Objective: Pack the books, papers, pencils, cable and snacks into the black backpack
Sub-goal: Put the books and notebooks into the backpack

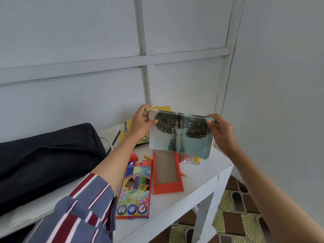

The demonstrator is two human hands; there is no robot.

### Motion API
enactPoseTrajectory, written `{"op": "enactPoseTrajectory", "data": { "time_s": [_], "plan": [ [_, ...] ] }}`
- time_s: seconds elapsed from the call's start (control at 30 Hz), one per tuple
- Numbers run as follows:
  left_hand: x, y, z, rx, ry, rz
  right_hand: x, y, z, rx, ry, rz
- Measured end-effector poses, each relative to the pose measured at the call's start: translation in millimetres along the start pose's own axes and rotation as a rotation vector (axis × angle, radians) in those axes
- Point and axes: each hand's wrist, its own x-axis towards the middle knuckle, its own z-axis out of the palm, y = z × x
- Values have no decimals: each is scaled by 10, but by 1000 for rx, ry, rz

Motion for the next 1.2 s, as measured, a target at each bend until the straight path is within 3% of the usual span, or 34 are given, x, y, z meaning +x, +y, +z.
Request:
{"op": "enactPoseTrajectory", "data": {
  "time_s": [0.27, 0.43, 0.53, 0.6, 0.73, 0.87, 0.93, 1.0, 1.1, 1.2],
  "plan": [
    [-156, 329, -170, -56, 203, 225, 149, -383, 38, 237, 179, -87],
    [-426, 342, -398, 124, 290, 369, 167, -581, 248, 566, 205, -8],
    [-670, 274, -644, 158, 298, 320, 110, -668, 418, 742, 177, 28],
    [-870, 265, -843, 129, 172, 226, 54, -716, 552, 793, 149, 62],
    [-1238, 289, -1178, 24, -19, 93, -119, -854, 853, 778, 51, 109],
    [-1535, 261, -1510, -97, 37, -27, -316, -1041, 1118, 866, -56, 137],
    [-1688, 223, -1710, -102, 71, -56, -447, -1123, 1220, 956, -222, 132],
    [-1850, 179, -1910, -112, 87, -98, -633, -1194, 1353, 885, -394, 176],
    [-2102, 86, -2196, -70, 34, -170, -962, -1290, 1614, 764, -568, 296],
    [-2344, -32, -2456, 62, -69, -242, -1237, -1406, 1824, 815, -609, 424]
  ]
}}
